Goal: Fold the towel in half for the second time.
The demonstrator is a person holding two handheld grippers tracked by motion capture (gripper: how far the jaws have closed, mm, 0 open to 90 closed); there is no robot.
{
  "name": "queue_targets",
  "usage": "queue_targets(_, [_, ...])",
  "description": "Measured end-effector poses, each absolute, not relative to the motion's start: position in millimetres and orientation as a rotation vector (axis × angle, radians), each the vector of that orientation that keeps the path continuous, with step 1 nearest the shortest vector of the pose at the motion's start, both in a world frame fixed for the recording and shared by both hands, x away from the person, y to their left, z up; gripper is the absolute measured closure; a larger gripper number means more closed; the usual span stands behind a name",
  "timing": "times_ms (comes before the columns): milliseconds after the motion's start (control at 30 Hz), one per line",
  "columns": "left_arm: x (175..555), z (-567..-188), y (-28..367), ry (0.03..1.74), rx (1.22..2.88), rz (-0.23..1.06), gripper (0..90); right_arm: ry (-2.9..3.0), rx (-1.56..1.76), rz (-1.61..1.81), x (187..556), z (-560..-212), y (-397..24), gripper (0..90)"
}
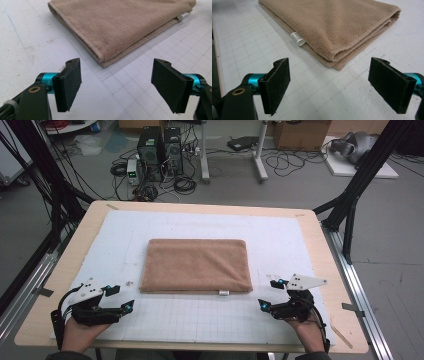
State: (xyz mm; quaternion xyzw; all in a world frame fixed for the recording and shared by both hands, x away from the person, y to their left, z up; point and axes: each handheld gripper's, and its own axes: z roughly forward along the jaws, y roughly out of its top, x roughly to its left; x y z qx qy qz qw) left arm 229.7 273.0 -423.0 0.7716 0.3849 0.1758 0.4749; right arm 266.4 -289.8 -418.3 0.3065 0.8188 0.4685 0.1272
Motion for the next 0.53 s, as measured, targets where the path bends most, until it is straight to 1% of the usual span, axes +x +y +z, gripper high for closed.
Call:
queue_targets(200, [220.4,-423.9,278.4,0.947,1.881,0.440,24.3,2.376,0.892,1.361,260.3,-420.0,-293.1,16.7])
queue_targets(533, [218.6,-426.4,276.4,0.955,1.873,0.440,24.1,2.371,0.905,1.351,257.0,-424.1,-297.5,15.1])
